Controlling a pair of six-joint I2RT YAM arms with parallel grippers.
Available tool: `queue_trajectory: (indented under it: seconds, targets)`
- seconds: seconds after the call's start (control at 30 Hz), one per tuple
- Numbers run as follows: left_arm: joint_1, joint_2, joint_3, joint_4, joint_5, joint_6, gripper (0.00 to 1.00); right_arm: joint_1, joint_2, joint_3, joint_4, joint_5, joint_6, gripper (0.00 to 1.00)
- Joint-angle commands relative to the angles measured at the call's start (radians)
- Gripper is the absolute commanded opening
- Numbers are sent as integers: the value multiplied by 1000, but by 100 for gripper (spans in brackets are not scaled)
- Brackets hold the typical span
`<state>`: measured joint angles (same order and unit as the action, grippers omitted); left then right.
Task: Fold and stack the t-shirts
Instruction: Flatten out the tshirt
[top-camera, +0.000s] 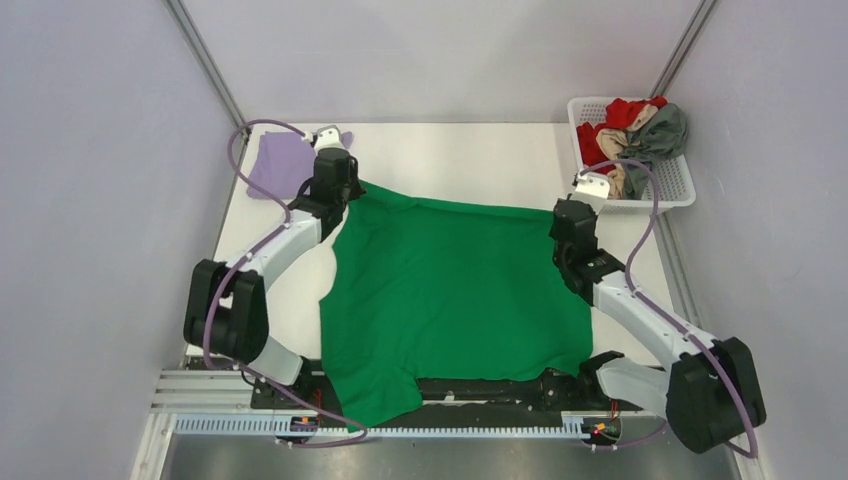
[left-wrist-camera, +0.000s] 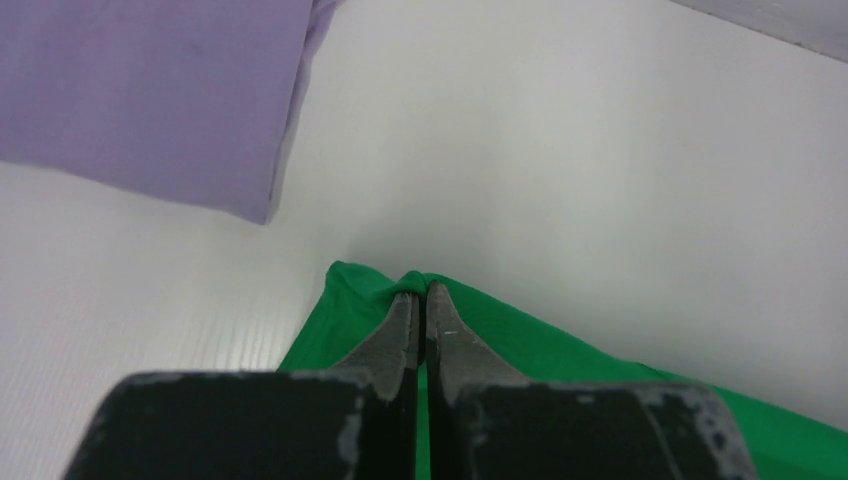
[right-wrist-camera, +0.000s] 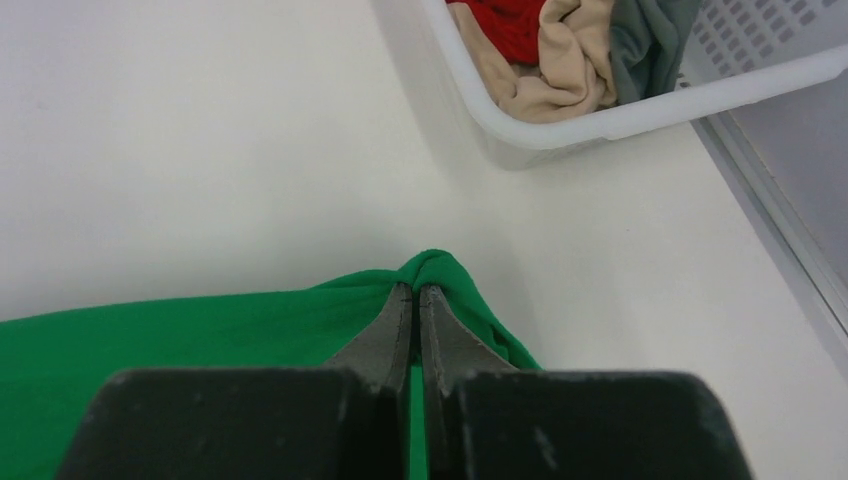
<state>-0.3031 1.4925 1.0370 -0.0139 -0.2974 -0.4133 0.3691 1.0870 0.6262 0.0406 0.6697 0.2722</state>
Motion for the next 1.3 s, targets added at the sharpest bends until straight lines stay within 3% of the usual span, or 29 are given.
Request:
queue_trajectory:
  seconds: [0.0,0.47,0.53,0.6,0.67,0.7,0.77,0.8,0.83,0.87,1.0,1.13,1.27]
  targets:
    - [6,100,99,106,-35,52,2,-36,90,53,148,-48,-8,0]
    - [6,449,406,54,-26,93,4,-112,423,218,220,-56,-1,0]
    - [5,524,482,26,-41,97,11,-120,485,257,217,-40,-4,3]
    - [7,599,570,-17,-53,98,35,-125,551,312,217,-22,-15,7]
    - [9,690,716,-94,-34,102,81,-131,616,392,197,-16,-38,19]
    - [9,728,794,-148,-21,101,99,-132,646,438,163,-24,-65,30]
    - [9,795,962,-275,4,79,100,-130,676,544,59,-36,-78,47]
    - [9,813,1020,-325,23,68,100,-131,675,563,38,-50,-81,62]
    - [9,811,1038,-350,40,53,100,-128,660,556,33,-76,-87,93]
    - [9,798,1023,-351,65,38,100,-128,640,541,31,-108,-82,98]
    - [7,656,817,-315,153,-44,100,-120,547,448,21,-244,-69,98]
    - [5,491,512,-198,320,-174,100,-99,465,315,20,-337,-25,98]
    - [-5,421,343,-115,434,-266,100,-98,430,199,56,-454,8,98]
